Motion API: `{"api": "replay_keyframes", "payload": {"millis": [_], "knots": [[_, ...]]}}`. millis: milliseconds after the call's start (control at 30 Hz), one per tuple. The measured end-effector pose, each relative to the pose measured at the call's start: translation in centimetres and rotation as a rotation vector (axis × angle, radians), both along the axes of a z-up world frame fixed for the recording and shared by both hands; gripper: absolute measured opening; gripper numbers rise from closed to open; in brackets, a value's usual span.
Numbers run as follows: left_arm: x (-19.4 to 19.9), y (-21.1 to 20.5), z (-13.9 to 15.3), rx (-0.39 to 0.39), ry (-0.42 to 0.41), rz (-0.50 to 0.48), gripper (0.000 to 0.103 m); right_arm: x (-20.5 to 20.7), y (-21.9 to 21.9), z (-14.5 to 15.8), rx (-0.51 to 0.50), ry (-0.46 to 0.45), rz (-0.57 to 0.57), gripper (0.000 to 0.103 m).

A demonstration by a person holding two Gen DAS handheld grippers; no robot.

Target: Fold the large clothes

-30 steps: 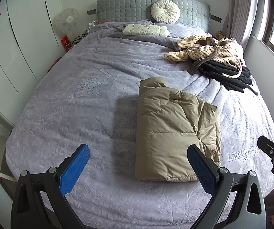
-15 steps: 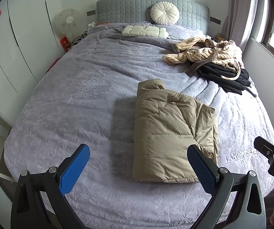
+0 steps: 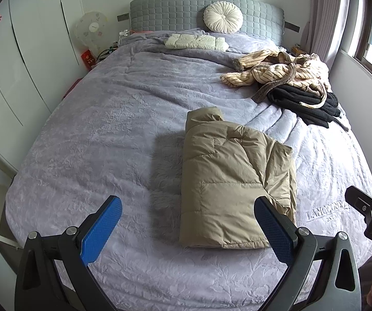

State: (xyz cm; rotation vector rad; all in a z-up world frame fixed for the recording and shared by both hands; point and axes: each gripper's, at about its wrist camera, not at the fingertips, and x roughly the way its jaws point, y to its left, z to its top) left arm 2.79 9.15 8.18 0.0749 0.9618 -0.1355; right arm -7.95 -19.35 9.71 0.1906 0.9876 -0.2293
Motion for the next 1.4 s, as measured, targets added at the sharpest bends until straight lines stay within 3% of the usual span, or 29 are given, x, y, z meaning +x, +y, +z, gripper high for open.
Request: {"api": "replay_keyframes", "payload": {"millis": [1400], "knots": [[0.06,-0.14,-0.32,0.002,0.009,0.001,0.102,0.26,-0.05,-0.17,0.000,0.015,0.003,0.103]]}}
